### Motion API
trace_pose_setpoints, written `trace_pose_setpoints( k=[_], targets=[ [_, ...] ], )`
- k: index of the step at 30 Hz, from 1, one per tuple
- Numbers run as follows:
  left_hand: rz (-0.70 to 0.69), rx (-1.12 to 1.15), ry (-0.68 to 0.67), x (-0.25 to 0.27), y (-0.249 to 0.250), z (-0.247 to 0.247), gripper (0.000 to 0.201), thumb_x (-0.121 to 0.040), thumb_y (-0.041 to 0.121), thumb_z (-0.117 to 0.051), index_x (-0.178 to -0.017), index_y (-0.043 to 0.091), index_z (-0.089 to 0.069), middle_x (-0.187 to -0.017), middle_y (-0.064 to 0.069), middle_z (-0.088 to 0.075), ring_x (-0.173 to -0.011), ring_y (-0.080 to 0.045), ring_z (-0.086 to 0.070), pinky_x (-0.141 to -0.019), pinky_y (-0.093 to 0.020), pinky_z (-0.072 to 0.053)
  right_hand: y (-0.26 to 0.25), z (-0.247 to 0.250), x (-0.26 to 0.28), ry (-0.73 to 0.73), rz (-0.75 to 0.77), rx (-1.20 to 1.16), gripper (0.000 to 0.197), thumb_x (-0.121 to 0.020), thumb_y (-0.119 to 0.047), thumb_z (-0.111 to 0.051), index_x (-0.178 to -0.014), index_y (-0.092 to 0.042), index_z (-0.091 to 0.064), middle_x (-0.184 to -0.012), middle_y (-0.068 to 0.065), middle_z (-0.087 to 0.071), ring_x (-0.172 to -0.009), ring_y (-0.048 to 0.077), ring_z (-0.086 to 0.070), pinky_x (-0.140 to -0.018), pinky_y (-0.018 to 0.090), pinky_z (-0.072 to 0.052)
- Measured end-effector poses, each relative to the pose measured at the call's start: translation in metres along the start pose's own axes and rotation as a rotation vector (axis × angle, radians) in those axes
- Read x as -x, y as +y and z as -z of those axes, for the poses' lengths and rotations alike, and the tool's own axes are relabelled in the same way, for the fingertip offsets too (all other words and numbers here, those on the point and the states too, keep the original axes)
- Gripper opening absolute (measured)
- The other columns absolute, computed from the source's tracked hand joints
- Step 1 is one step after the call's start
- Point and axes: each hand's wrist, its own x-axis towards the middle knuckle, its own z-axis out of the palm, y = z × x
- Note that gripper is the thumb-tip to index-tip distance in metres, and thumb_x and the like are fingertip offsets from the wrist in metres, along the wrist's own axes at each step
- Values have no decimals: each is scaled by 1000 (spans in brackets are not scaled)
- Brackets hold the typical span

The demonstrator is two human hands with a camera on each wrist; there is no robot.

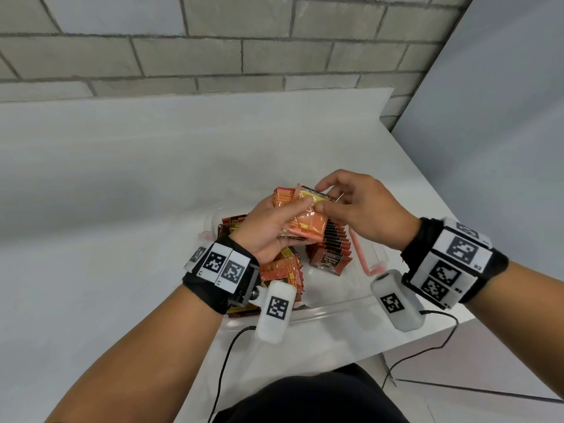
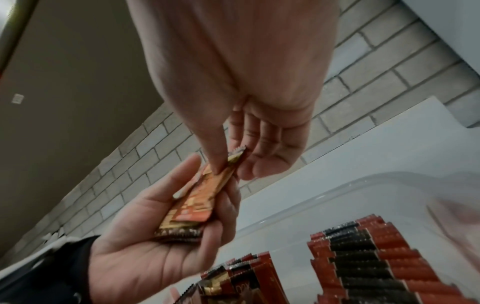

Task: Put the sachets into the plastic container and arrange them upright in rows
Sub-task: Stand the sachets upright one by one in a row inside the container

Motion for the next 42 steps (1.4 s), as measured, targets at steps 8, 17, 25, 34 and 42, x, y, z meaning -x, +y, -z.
trace_pose_setpoints(
  k=[8,17,25,34,42],
  targets=[
    [-61,248,71,1,3,10,20,-83,22,-63,-100,11,-60,-87,-9,-67,-80,-22,-65,-73,-37,-57,0,-14,10,67,284,225,16,-76,-27,-78,-84,-21,-65,-89,-7,-51,-86,9,-45,-74,14,-34],
    [-98,10,52,-3,5,8,35,-84,-9,-56,-114,8,-59,-98,-12,-69,-90,-28,-68,-84,-44,-53,-17,1,-1,77,215,360,32,-90,-20,-62,-123,-22,-61,-104,-10,-54,-97,8,-48,-81,20,-38],
    [-127,15,197,-5,15,15,9,-89,13,-59,-97,16,-59,-85,-4,-61,-76,-15,-60,-72,-31,-52,-11,12,4,-221,-6,390,11,-84,-13,-70,-91,-22,-67,-74,-13,-64,-66,-5,-57,-61,3,-40],
    [-126,128,220,-8,14,27,7,-88,14,-62,-95,13,-62,-83,-6,-65,-72,-17,-63,-72,-33,-54,24,-16,8,-419,-199,695,4,-81,-14,-67,-81,-14,-71,-70,-9,-67,-64,7,-59,-53,16,-39],
    [-101,125,226,-6,12,27,9,-88,15,-62,-97,13,-62,-84,-7,-66,-73,-18,-64,-72,-35,-54,25,-24,3,-420,-185,811,10,-80,-9,-59,-78,-5,-68,-80,9,-69,-76,27,-66,-58,29,-48]
  ],
)
